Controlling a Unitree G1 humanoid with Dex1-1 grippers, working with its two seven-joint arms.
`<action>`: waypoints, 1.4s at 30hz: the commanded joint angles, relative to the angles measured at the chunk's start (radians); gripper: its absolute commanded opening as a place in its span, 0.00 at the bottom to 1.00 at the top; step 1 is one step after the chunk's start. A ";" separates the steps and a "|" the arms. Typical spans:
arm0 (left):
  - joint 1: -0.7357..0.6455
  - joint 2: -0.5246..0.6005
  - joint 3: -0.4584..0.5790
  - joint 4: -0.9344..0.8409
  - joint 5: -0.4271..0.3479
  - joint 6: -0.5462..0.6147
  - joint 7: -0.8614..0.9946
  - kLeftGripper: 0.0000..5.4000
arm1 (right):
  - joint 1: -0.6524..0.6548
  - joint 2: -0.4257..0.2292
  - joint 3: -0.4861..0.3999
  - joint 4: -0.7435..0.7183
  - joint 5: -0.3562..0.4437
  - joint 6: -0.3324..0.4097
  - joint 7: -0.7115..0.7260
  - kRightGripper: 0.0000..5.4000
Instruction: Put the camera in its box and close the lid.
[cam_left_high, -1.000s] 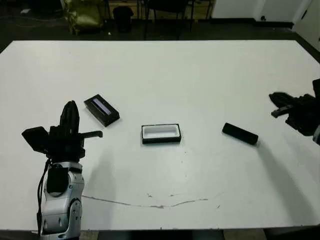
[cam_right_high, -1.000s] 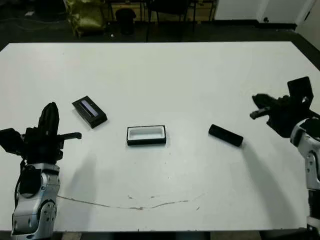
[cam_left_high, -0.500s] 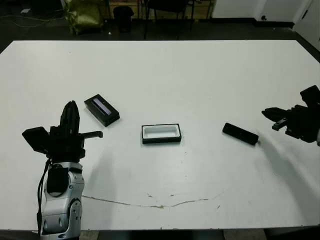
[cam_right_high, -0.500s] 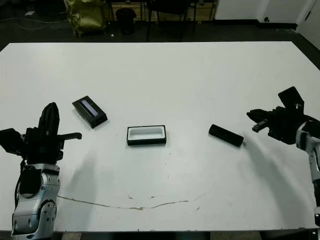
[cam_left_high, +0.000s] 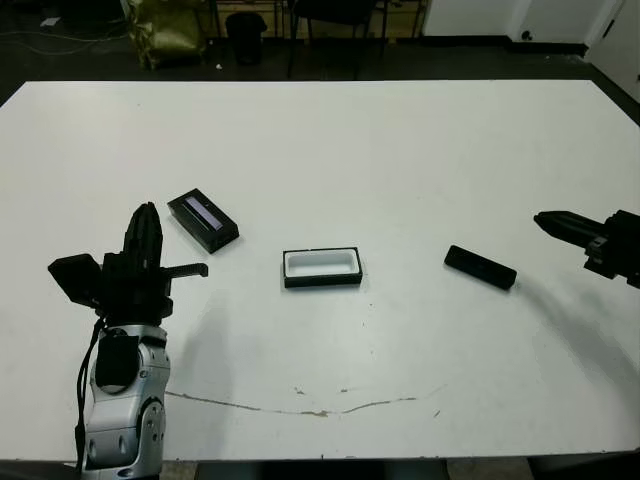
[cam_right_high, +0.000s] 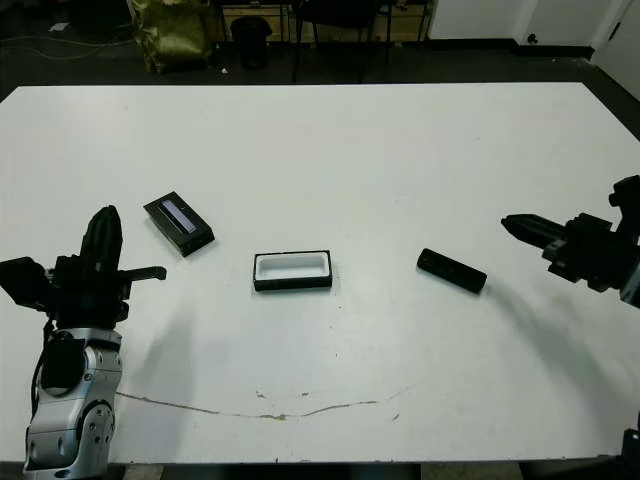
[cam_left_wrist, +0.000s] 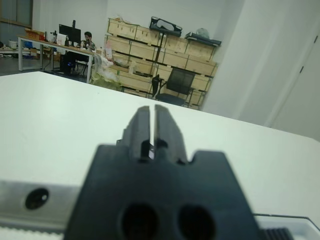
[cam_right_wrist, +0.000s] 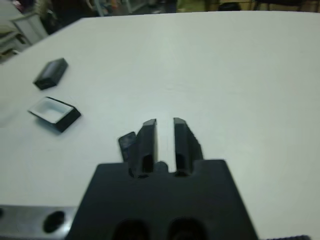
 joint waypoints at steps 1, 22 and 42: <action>0.016 0.007 0.001 0.014 0.002 0.016 0.001 0.00 | -0.028 -0.012 0.023 0.055 -0.025 -0.041 0.070 0.19; 0.016 0.010 0.002 0.011 -0.007 0.031 -0.002 0.00 | 0.063 0.016 0.091 -0.054 -0.056 -0.110 0.103 0.66; 0.017 0.009 0.002 0.013 -0.003 0.031 -0.003 0.00 | 0.068 0.043 0.141 -0.051 -0.083 -0.137 0.128 0.14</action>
